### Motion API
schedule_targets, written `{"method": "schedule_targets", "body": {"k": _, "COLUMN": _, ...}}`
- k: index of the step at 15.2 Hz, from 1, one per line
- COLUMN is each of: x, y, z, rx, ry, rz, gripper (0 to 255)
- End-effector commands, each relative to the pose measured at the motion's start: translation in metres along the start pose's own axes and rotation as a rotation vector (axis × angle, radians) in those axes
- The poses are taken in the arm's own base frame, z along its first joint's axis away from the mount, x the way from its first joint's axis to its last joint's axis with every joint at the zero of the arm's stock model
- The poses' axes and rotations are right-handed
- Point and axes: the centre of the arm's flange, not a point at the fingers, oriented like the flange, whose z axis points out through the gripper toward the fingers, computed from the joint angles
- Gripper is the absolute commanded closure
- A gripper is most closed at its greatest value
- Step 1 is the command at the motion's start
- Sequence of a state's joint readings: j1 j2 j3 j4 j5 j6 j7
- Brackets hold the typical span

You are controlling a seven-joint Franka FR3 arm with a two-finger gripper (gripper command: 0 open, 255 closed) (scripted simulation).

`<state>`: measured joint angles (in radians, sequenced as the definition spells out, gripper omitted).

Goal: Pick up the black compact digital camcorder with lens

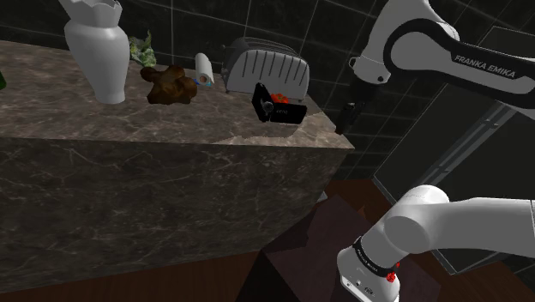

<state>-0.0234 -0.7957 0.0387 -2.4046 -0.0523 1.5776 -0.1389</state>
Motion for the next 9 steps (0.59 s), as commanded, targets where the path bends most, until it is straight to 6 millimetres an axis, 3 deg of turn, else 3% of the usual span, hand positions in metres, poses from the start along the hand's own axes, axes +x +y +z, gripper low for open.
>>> {"method": "schedule_targets", "body": {"k": 1, "x": 0.0, "y": 0.0, "z": 0.0, "rx": 0.0, "ry": 0.0, "rz": 0.0, "gripper": 0}}
{"method": "schedule_targets", "body": {"k": 9, "x": 0.103, "y": -0.007, "z": 0.011, "rx": 0.009, "ry": 0.01, "rz": 0.052, "gripper": 0}}
